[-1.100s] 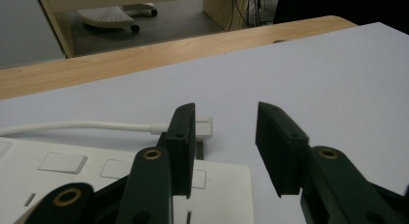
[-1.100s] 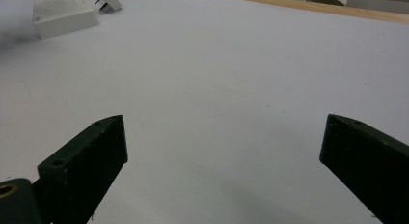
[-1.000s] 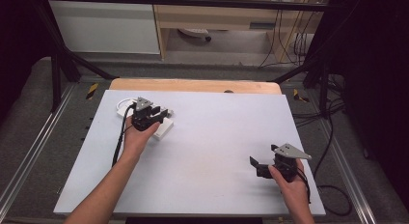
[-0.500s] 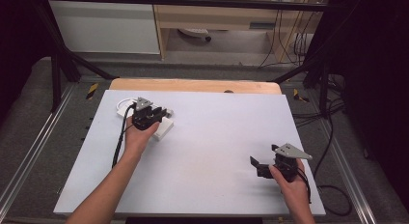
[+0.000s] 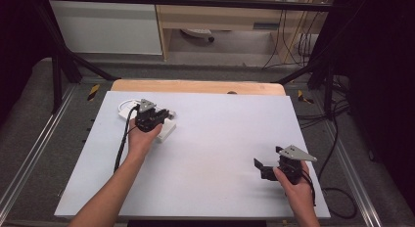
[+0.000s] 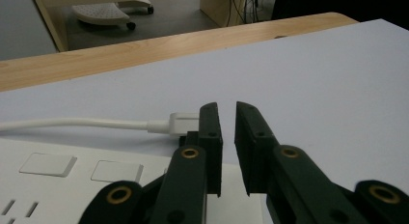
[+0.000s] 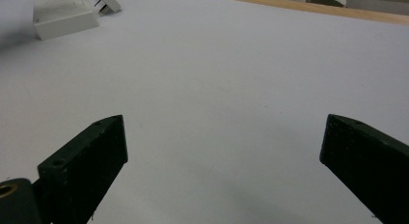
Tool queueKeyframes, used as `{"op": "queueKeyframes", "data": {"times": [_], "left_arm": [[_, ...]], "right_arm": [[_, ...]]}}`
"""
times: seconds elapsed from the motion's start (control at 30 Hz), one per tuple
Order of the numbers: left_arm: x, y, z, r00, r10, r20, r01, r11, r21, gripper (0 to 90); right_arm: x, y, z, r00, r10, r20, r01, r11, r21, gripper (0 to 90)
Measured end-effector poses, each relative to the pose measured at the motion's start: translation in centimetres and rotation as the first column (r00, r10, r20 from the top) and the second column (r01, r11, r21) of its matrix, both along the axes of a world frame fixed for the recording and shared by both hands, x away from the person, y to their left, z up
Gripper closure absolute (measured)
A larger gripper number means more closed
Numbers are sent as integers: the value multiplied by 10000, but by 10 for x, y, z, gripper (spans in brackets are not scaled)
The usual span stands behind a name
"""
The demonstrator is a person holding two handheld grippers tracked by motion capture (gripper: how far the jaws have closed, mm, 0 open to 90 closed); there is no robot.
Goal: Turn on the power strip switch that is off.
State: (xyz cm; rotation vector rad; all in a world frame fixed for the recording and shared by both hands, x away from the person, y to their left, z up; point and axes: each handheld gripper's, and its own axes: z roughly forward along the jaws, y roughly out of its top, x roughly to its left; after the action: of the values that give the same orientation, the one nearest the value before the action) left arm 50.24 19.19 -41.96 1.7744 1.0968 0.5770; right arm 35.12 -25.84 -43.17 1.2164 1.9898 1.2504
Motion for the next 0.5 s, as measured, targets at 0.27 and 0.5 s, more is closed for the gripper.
{"op": "queueKeyframes", "data": {"times": [0.27, 0.5], "left_arm": [[3, 1, -4, 9999, -8, -126, 8, 10000, -50, 858], [4, 1, -5, 10000, 13, -62, -14, 10000, -48, 886]], "right_arm": [[0, 1, 0, 10000, 71, 53, -71, 10000, -25, 32], [0, 0, 0, 10000, 48, 20, -48, 10000, 21, 31]]}}
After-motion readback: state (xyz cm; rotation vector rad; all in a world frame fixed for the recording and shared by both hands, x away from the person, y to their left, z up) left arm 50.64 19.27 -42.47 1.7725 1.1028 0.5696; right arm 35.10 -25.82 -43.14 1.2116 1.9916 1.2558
